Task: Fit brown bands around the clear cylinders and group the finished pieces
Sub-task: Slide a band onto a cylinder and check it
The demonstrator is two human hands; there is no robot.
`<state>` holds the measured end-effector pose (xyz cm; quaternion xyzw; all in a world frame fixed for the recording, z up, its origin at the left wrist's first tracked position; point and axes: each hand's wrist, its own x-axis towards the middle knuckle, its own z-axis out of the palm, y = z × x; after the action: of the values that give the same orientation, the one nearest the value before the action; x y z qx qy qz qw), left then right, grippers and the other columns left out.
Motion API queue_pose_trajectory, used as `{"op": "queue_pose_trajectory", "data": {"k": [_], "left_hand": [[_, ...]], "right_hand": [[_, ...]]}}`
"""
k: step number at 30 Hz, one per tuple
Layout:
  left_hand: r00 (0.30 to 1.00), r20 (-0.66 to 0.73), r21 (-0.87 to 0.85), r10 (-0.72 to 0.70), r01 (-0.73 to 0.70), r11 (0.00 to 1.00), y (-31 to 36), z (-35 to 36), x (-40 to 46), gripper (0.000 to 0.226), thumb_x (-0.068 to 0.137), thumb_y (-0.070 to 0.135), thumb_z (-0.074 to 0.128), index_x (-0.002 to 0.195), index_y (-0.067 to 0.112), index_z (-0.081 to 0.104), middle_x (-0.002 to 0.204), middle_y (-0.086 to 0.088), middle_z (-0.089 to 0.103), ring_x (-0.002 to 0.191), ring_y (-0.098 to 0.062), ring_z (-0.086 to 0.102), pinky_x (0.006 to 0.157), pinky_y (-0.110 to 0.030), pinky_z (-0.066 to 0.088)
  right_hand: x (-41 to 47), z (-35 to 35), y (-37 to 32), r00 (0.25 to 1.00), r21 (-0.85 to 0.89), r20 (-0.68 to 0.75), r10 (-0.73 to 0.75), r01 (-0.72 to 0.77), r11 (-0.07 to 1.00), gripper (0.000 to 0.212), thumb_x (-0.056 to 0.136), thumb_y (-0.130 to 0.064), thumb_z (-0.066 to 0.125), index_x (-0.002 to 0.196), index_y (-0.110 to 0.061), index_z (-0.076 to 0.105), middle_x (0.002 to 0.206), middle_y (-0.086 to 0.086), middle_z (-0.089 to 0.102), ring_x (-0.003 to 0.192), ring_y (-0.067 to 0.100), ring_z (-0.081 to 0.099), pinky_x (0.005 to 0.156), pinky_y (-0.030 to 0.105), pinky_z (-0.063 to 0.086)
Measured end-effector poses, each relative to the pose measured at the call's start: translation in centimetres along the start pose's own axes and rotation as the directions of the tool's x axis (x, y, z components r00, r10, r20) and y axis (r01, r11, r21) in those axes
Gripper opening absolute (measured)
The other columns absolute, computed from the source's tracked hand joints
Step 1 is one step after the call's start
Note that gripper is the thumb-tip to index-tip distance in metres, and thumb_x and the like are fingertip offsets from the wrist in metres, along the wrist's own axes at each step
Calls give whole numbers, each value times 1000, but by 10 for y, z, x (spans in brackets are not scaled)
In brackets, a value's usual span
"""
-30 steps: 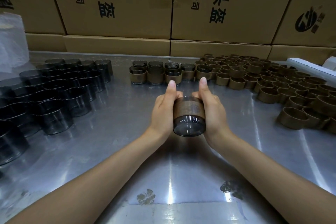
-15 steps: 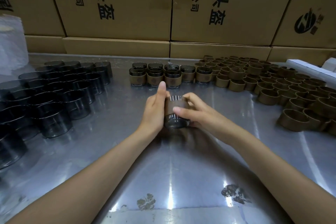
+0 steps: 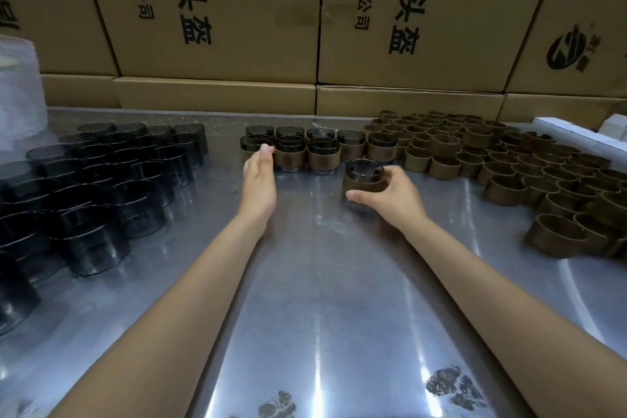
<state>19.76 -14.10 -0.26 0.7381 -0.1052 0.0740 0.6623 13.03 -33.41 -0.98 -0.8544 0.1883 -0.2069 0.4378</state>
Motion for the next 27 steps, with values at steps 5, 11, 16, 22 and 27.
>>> {"op": "queue_pose_trajectory", "data": {"k": [5,11,16,22,27], "left_hand": [[995,-88,-42,-42,38,998,-4,1,20,52,104,42,23,147,16,32,155,2,24,139,-13,27,97,-20,17],[990,-127,-95,-61,49,994,-8,1,31,50,104,41,24,149,18,30,157,4,23,141,-12,26,98,-18,17],[992,-92,-92,-88,79,993,-7,1,31,50,104,43,21,149,24,30,157,4,25,142,-15,25,110,-28,20],[993,-73,-71,-92,87,994,-2,2,28,46,104,41,19,146,30,34,156,3,27,142,-17,25,112,-33,21],[994,-66,-78,-91,86,993,-1,2,27,45,104,42,18,145,31,36,155,4,29,141,-17,26,110,-33,22]], "right_hand": [[33,11,-5,987,-211,-114,114,-137,968,86,73,-59,72,143,-24,36,143,8,42,123,29,51,89,38,49],[49,17,-9,977,-346,-128,167,-202,916,71,79,-64,63,132,-19,48,127,5,60,113,27,59,83,37,55],[51,25,-13,969,-413,-203,143,-217,884,66,78,-68,60,121,-18,54,116,6,64,107,26,61,82,37,54],[52,30,-18,958,-463,-260,124,-236,854,66,78,-70,59,117,-18,54,113,7,65,105,27,62,74,33,49],[52,34,-18,955,-496,-279,99,-231,837,66,78,-70,59,118,-17,54,113,8,65,106,27,61,71,32,44]]}}
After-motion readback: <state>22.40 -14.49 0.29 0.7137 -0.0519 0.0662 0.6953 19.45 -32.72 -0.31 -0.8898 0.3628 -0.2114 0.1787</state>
